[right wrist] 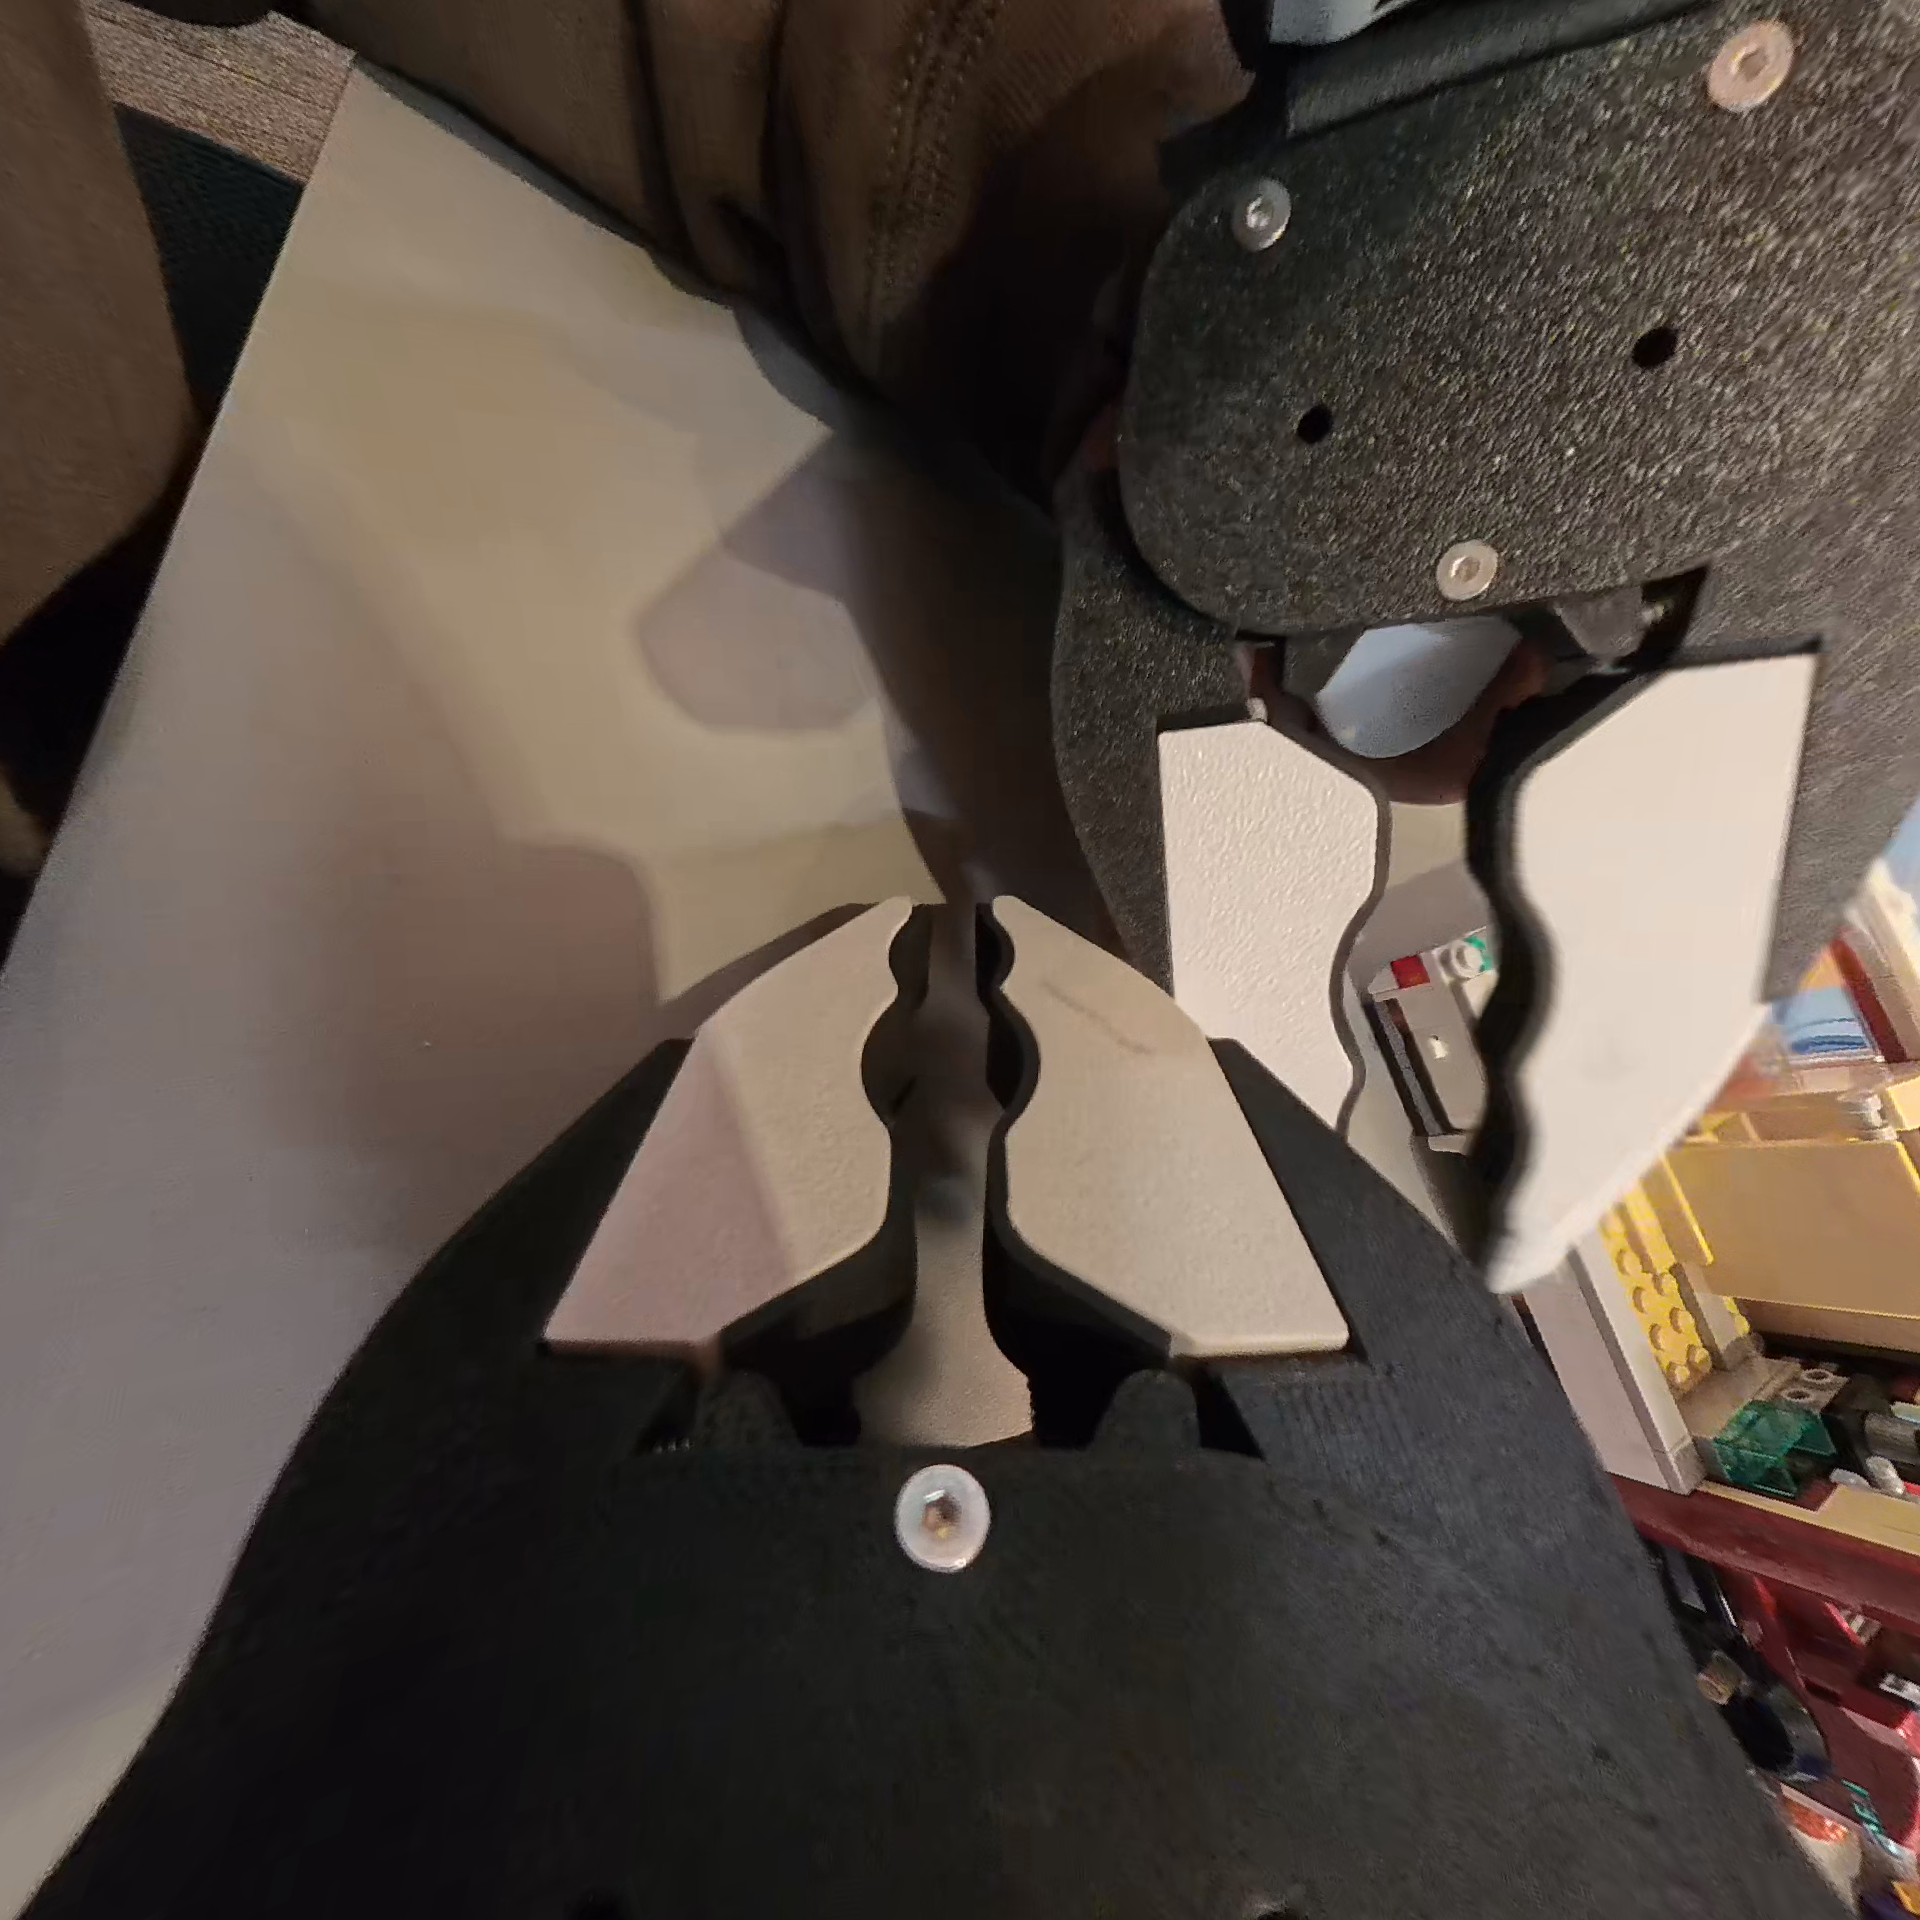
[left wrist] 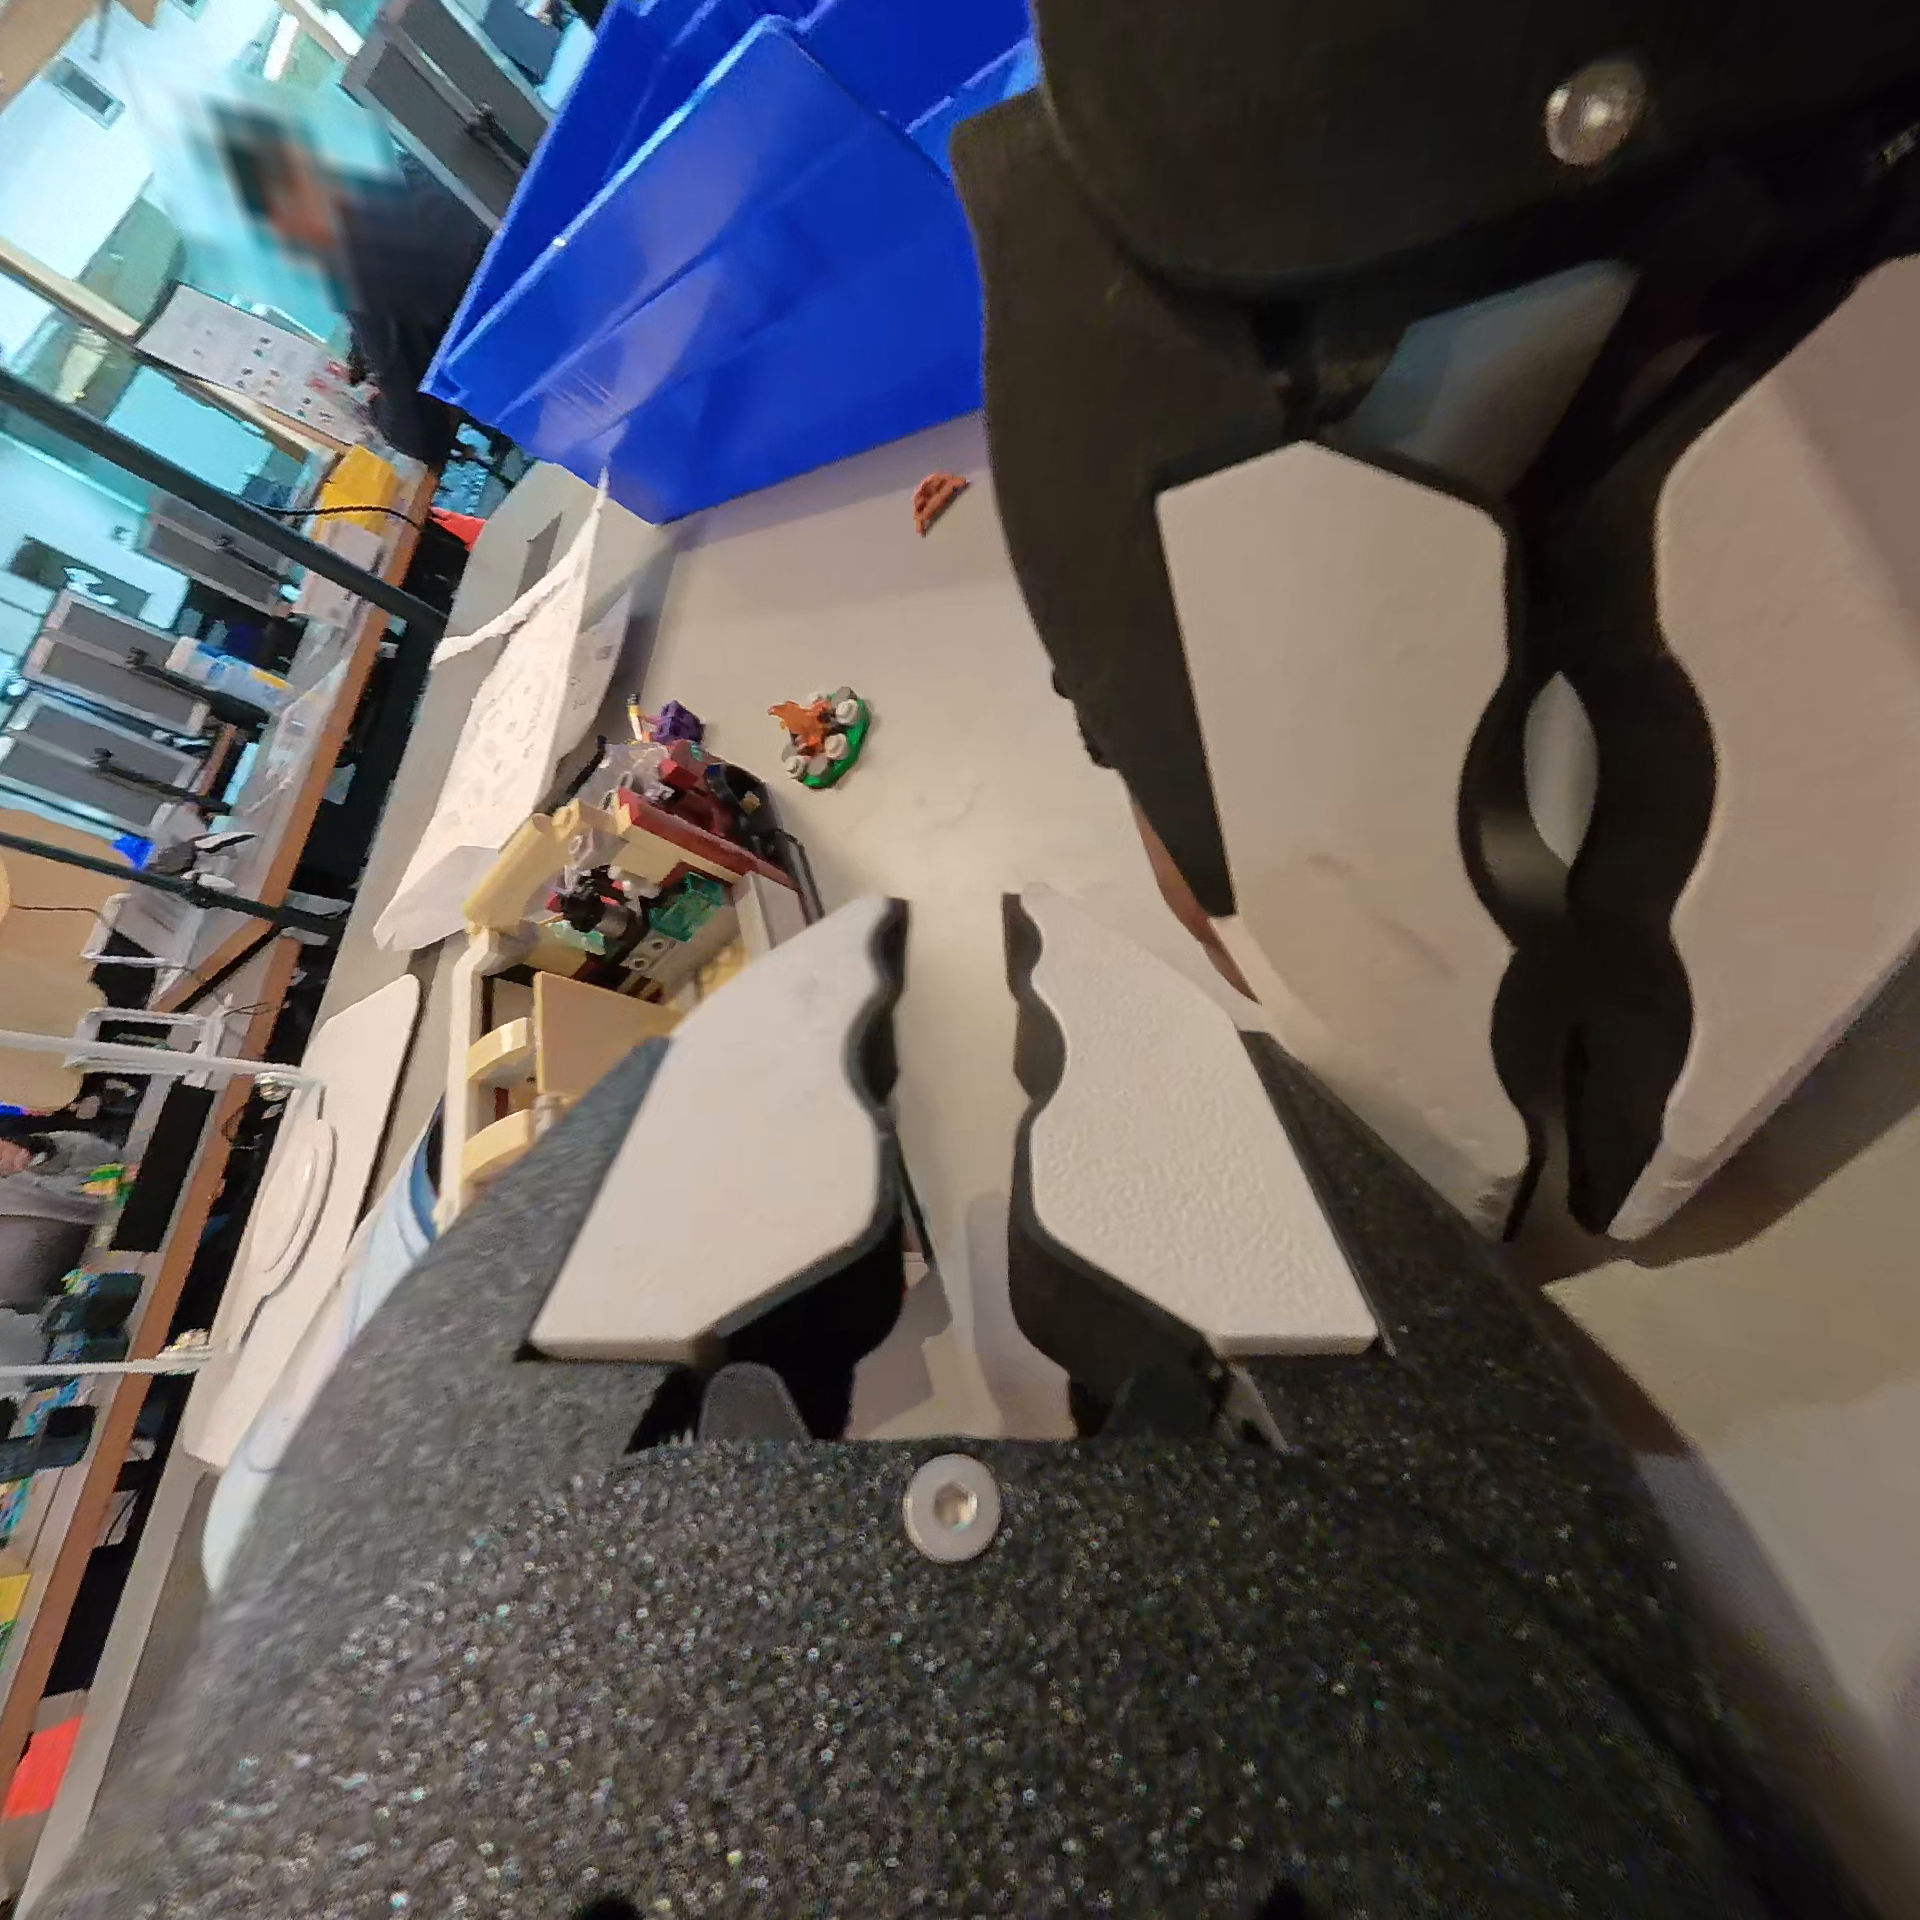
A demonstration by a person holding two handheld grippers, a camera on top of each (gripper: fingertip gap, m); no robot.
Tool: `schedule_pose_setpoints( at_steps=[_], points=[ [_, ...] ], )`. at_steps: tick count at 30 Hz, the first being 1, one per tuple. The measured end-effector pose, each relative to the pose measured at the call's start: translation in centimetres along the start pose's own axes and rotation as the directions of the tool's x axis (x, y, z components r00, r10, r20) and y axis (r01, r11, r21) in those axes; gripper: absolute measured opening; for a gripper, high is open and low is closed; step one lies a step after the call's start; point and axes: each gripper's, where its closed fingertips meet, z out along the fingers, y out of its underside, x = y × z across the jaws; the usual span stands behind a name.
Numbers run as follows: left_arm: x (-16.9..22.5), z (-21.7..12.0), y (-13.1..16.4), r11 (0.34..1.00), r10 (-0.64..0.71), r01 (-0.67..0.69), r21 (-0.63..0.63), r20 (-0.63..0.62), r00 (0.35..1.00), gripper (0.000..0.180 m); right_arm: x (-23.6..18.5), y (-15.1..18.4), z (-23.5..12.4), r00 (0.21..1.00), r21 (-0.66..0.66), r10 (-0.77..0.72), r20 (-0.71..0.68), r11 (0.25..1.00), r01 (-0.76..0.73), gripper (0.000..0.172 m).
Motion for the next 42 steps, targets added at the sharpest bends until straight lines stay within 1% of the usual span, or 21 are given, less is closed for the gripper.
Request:
schedule_pose_setpoints(
  at_steps=[1, 3, 5, 10, 42],
  points=[
    [0.6, 0.0, 0.0, 1.0, 0.005, -0.006, -0.001, -0.038, 0.999, 0.002, 0.0, 0.0, 0.0, 1.0, 0.0, 0.0, 0.0, 1.0, 0.0, 0.008],
    [2.4, 0.1, 0.5, 1.0, -0.004, 0.0, -0.024, -0.156, 0.988, 0.0, -0.3, 0.0, 0.0, 1.0, -0.001, -0.014, 0.02, 1.0, 0.014, 0.0],
    [2.7, 0.2, 0.7, 0.999, 0.004, -0.011, -0.039, -0.174, 0.985, 0.0, -0.4, 0.0, 0.0, 1.0, 0.001, -0.026, 0.017, 1.0, 0.026, 0.0],
    [2.7, 0.1, 0.7, 0.999, -0.013, 0.005, -0.042, -0.181, 0.983, 0.0, -0.4, 0.0, 0.0, 1.0, 0.0, -0.02, 0.018, 1.0, 0.02, 0.0],
    [2.8, 0.2, 0.7, 0.999, -0.004, -0.004, -0.041, -0.183, 0.983, 0.0, -0.4, 0.0, 0.0, 1.0, 0.001, -0.024, 0.015, 1.0, 0.024, 0.0]
  ],
)
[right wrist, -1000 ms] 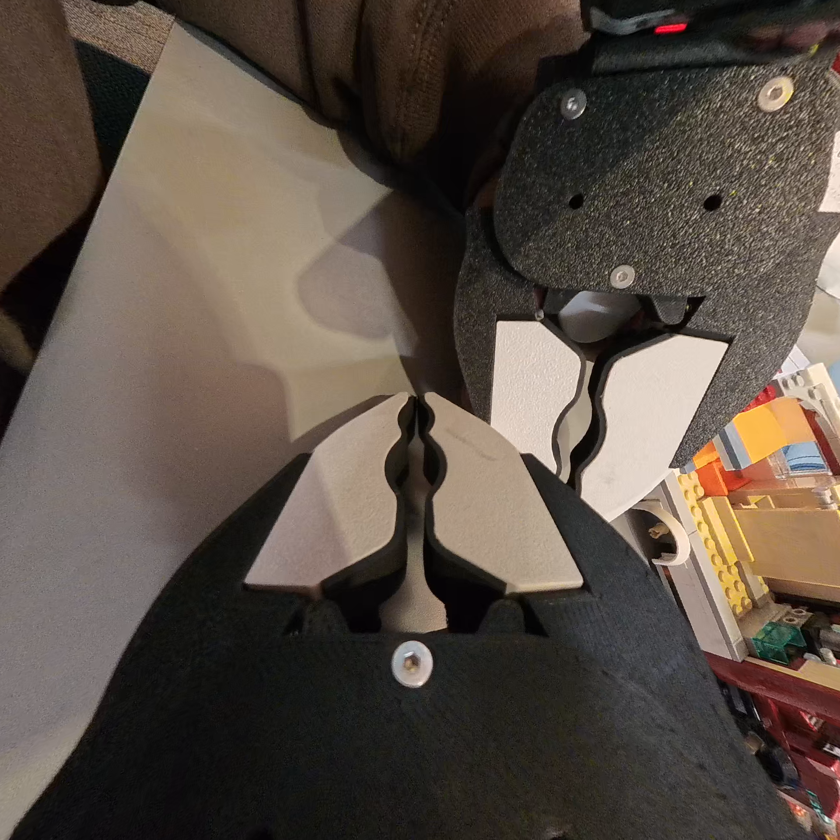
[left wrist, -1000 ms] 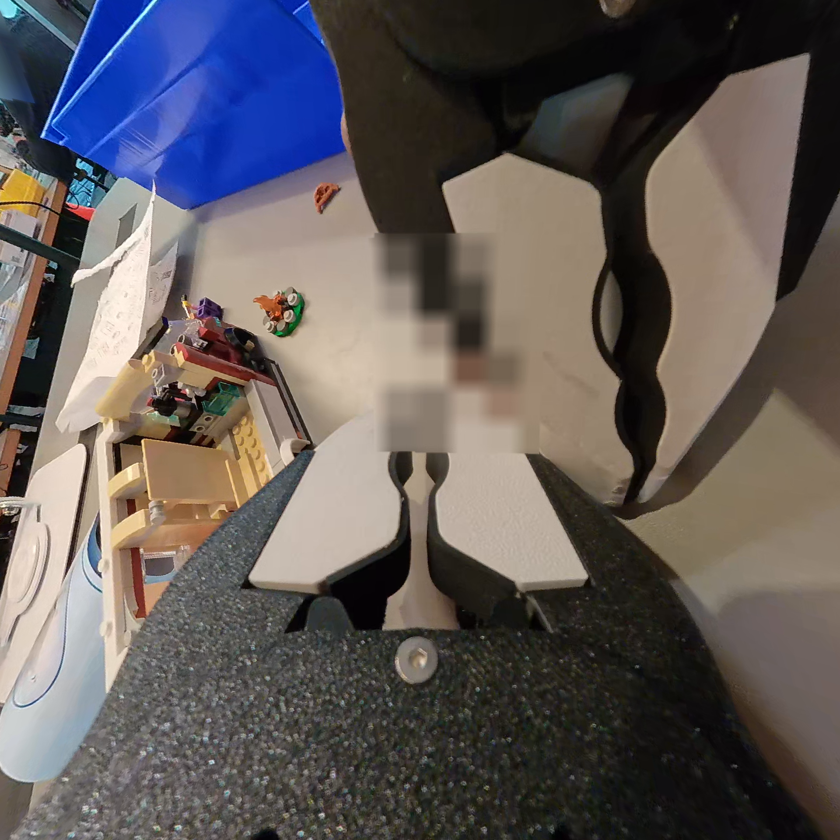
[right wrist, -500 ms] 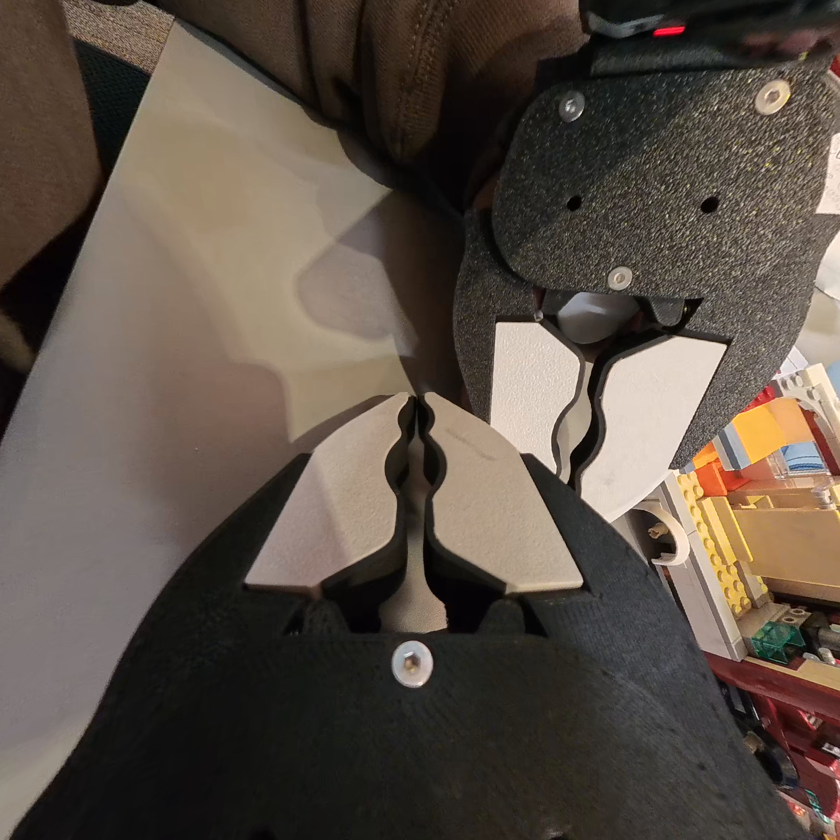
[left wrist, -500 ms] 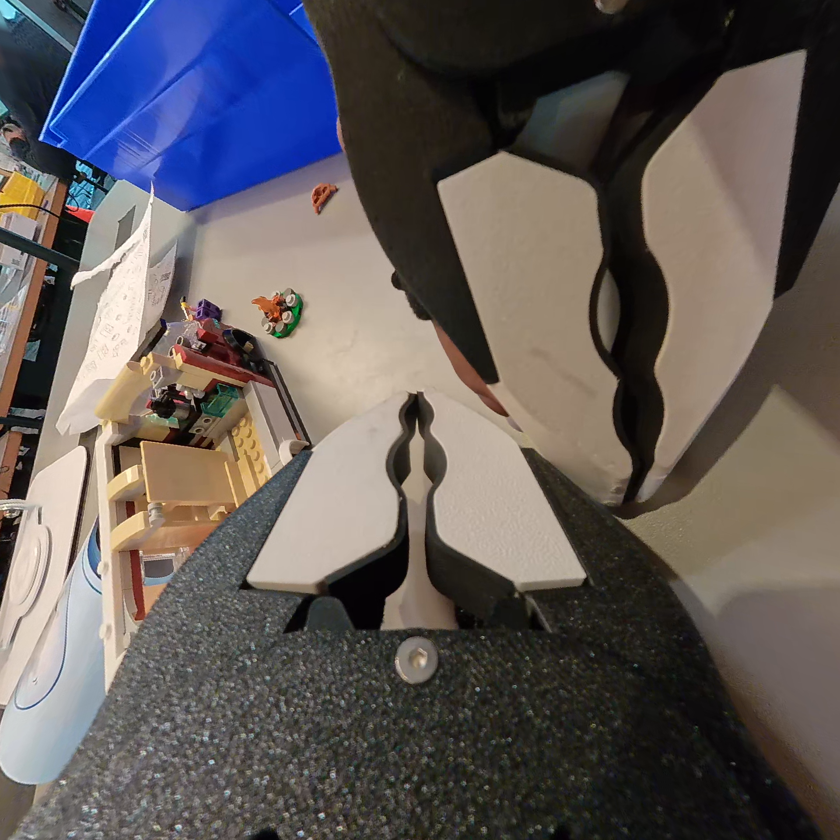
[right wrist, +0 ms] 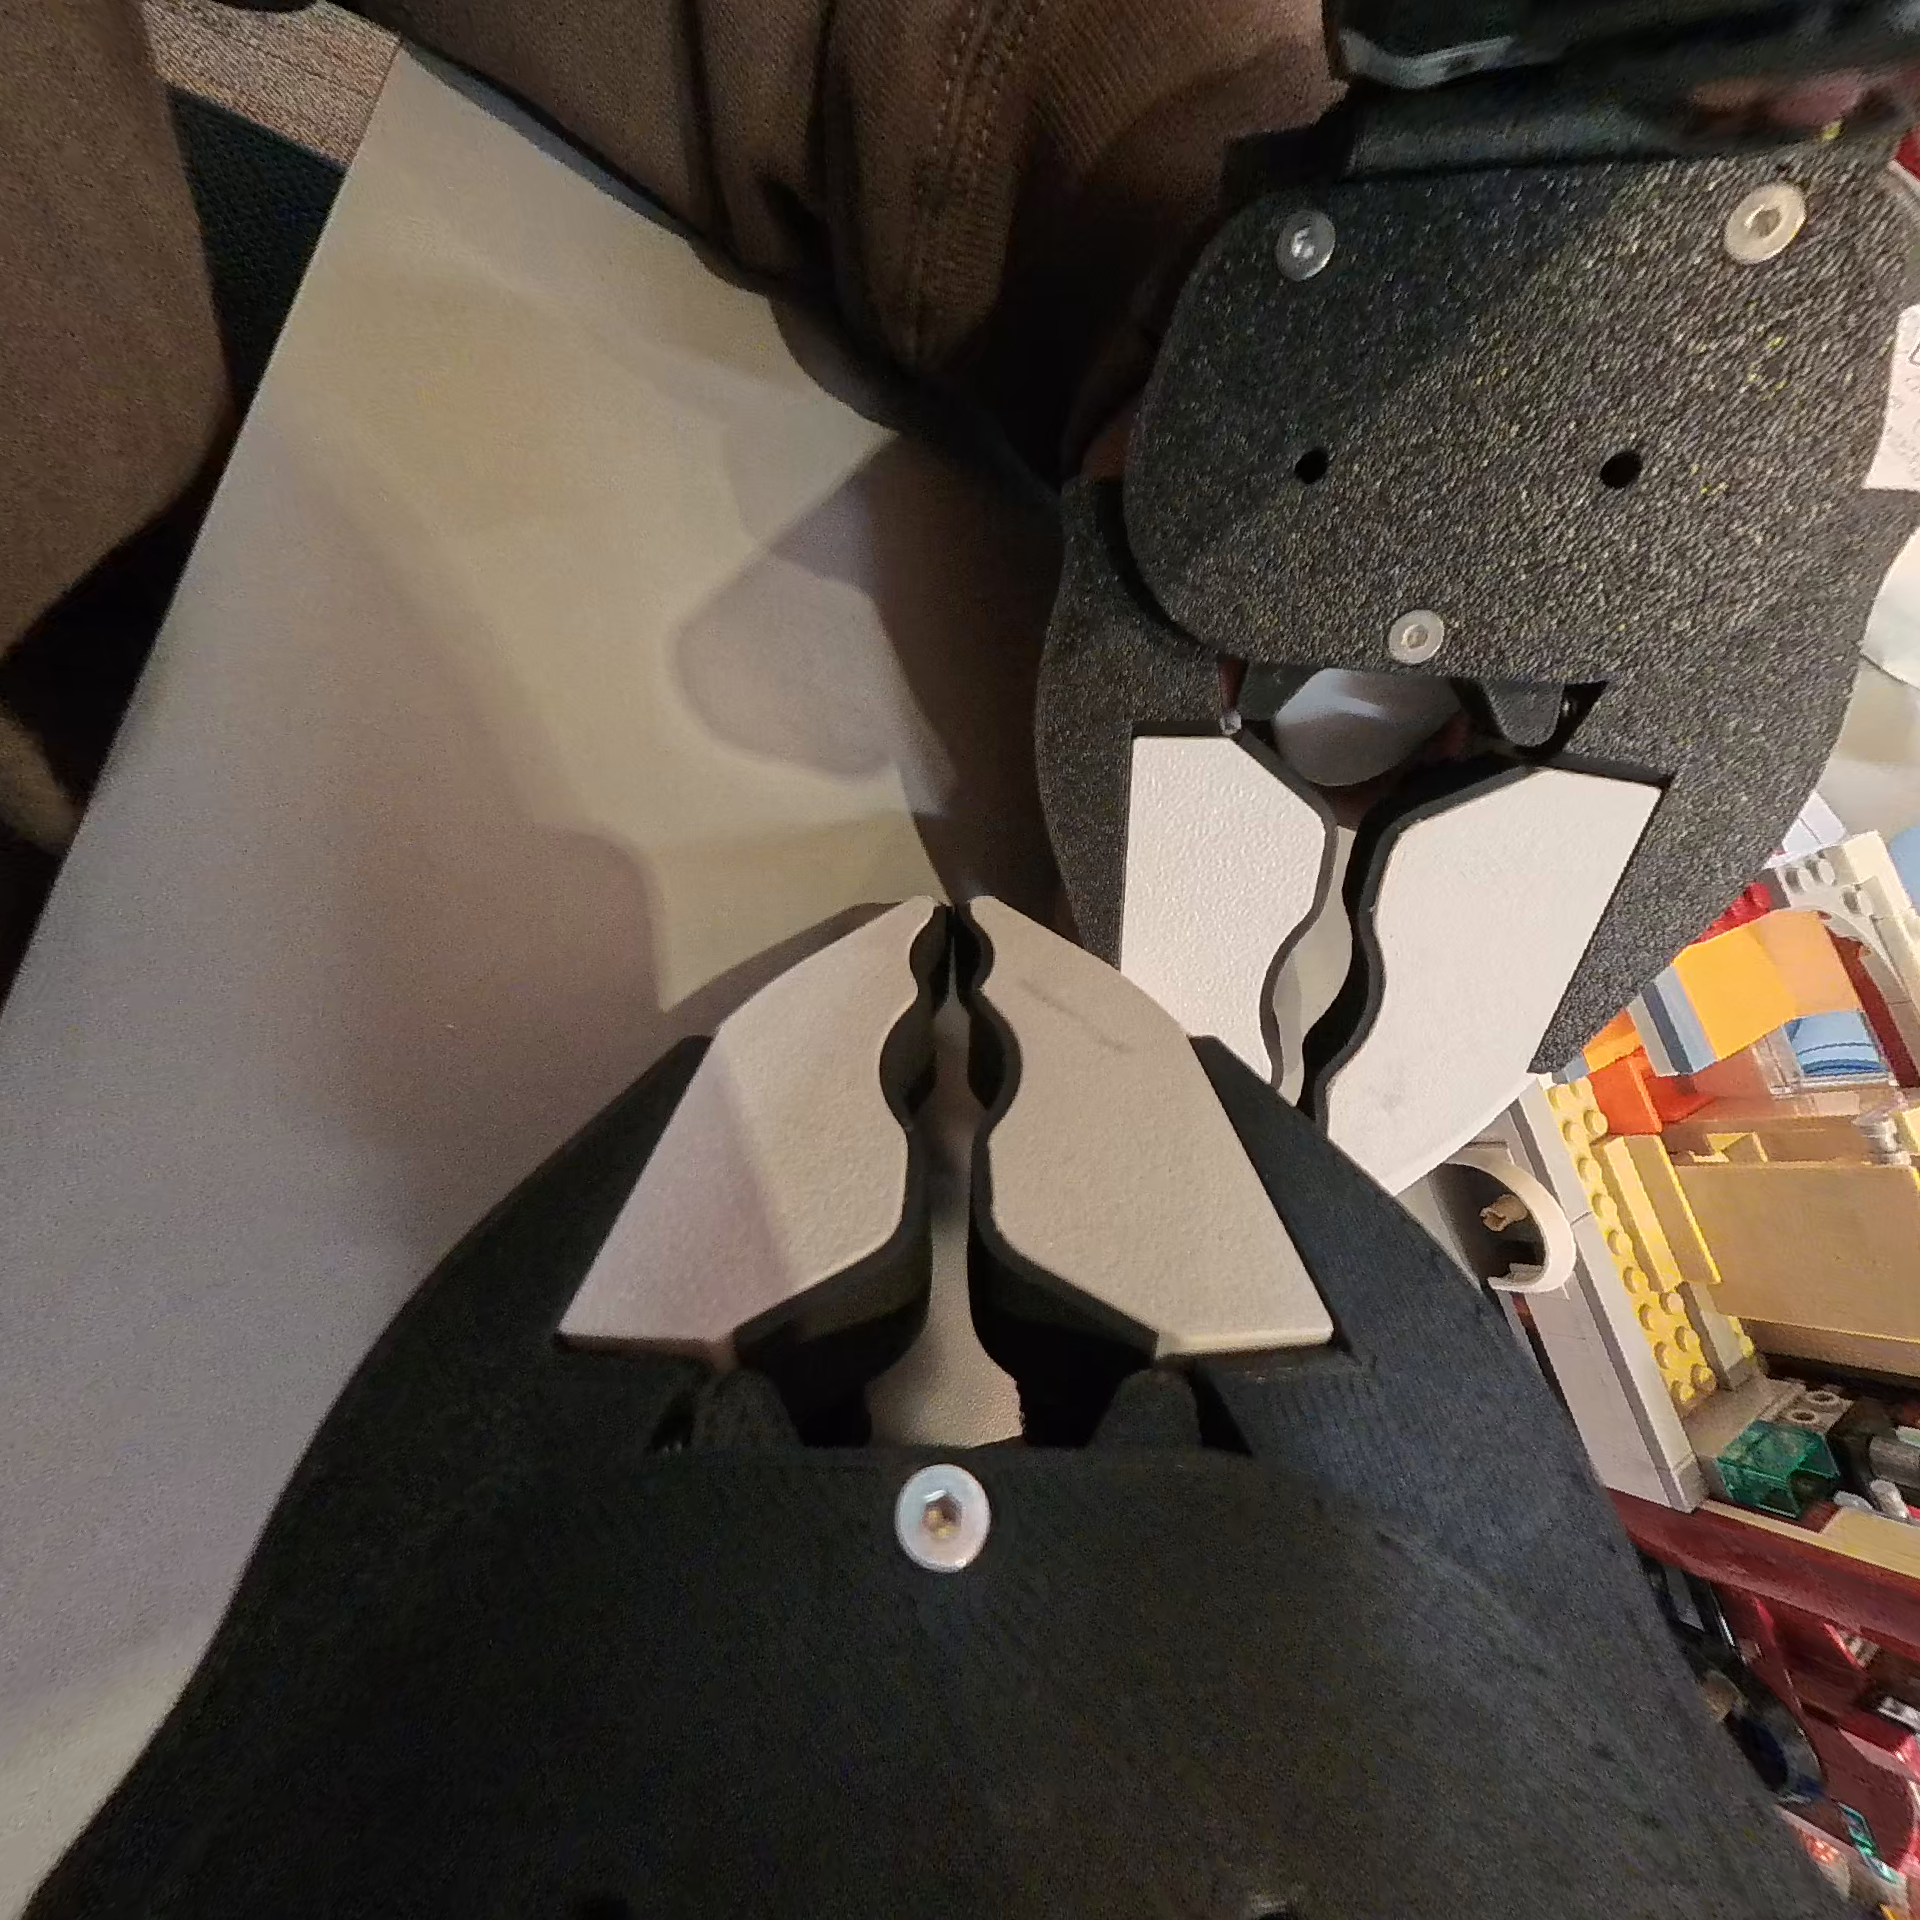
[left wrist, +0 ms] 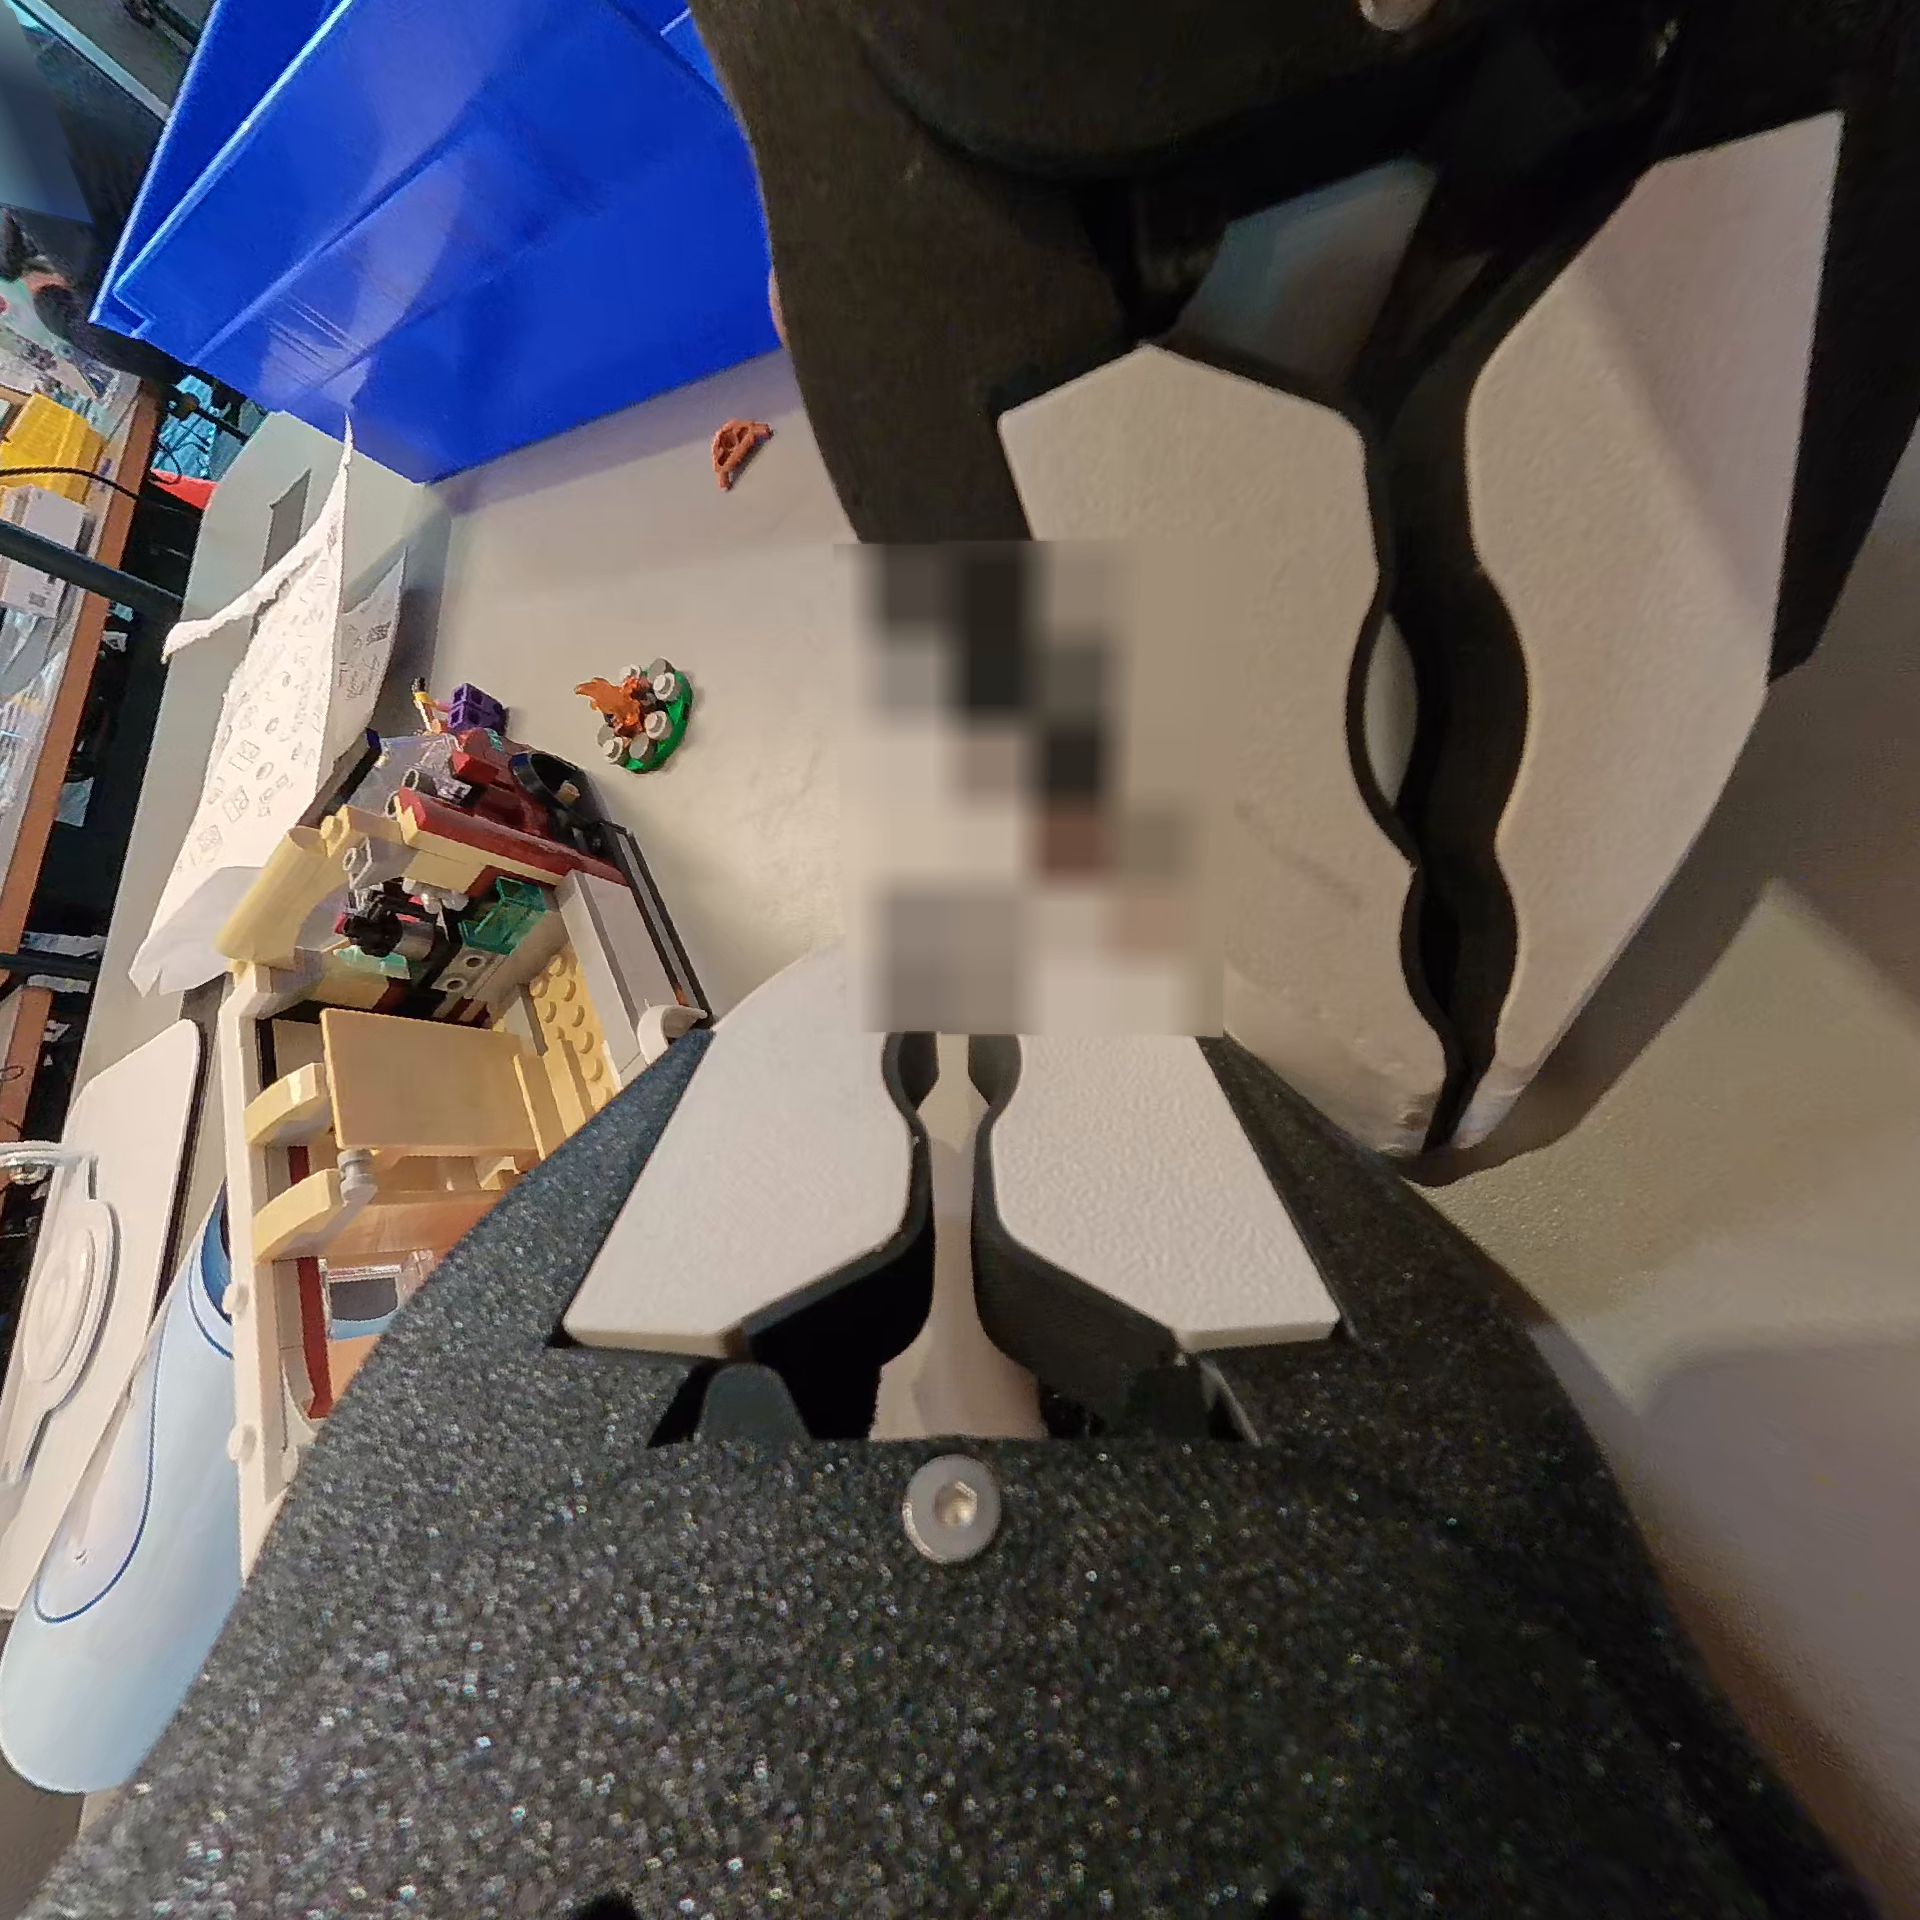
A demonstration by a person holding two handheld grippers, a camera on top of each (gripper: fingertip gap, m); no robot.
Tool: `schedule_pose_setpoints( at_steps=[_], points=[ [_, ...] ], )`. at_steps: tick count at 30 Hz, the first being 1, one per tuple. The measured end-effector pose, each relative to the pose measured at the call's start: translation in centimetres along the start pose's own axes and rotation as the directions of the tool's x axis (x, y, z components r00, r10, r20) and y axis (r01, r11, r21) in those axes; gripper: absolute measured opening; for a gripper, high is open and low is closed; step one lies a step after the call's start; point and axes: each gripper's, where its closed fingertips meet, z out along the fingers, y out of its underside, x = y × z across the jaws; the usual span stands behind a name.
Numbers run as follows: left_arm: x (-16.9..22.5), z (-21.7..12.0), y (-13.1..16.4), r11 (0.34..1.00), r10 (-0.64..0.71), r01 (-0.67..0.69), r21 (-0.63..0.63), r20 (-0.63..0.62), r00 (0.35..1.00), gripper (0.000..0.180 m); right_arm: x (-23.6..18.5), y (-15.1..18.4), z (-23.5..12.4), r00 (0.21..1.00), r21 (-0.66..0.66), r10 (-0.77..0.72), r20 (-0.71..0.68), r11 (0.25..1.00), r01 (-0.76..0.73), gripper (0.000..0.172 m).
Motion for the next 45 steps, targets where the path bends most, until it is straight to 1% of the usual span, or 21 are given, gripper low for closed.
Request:
schedule_pose_setpoints(
  at_steps=[25, 28, 30, 32, 34, 36, 38, 40, 43, 44, 45],
  points=[
    [-0.1, 0.0, 0.1, 1.0, -0.005, 0.005, 0.001, 0.002, 1.0, 0.0, 0.1, 0.1, -0.1, 1.0, -0.003, 0.013, 0.004, 1.0, -0.013, 0.001],
    [-0.2, 0.0, 0.0, 1.0, -0.022, 0.022, 0.009, 0.003, 1.0, 0.002, 0.1, 0.2, -0.1, 1.0, -0.004, 0.019, 0.008, 1.0, -0.019, 0.001],
    [-0.5, -0.4, -0.6, 0.996, -0.072, 0.072, 0.059, -0.006, 0.997, 0.005, 0.1, 0.2, -0.1, 1.0, -0.004, 0.017, 0.006, 1.0, -0.017, 0.001],
    [-1.0, -1.5, -1.6, 0.978, -0.143, 0.147, 0.146, -0.036, 0.989, 0.008, 0.1, 0.2, -0.1, 1.0, -0.004, 0.016, 0.005, 1.0, -0.016, 0.001],
    [-2.4, -3.2, -2.4, 0.953, -0.201, 0.202, 0.226, -0.027, 0.979, 0.013, 0.1, 0.2, -0.1, 1.0, -0.004, 0.016, 0.004, 1.0, -0.016, 0.001],
    [-4.8, -5.6, -2.3, 0.919, -0.28, 0.264, 0.293, 0.015, 0.96, 0.019, 0.1, 0.2, -0.2, 1.0, -0.003, 0.013, 0.002, 1.0, -0.013, 0.001],
    [-7.5, -8.2, -1.1, 0.875, -0.386, 0.337, 0.347, 0.08, 0.919, 0.023, 0.1, 0.2, -0.2, 1.0, -0.003, 0.011, -0.001, 1.0, -0.011, 0.001],
    [-9.7, -10.1, 1.5, 0.833, -0.503, 0.437, 0.34, 0.136, 0.853, 0.033, 0.1, 0.1, -0.2, 1.0, -0.002, 0.006, -0.005, 1.0, -0.006, 0.001],
    [-10.9, -11.2, 7.1, 0.791, -0.611, 0.577, 0.202, 0.216, 0.762, 0.056, 0.1, 0.1, -0.2, 1.0, -0.002, 0.002, -0.008, 1.0, -0.002, 0.001],
    [-10.7, -11.3, 8.4, 0.771, -0.637, 0.615, 0.167, 0.213, 0.741, 0.062, 0.1, 0.2, -0.2, 1.0, -0.002, 0.002, -0.007, 1.0, -0.002, 0.001],
    [-10.2, -11.1, 9.2, 0.744, -0.668, 0.653, 0.143, 0.184, 0.721, 0.069, 0.1, 0.2, -0.2, 1.0, -0.002, 0.002, -0.007, 1.0, -0.002, 0.001]
  ],
)
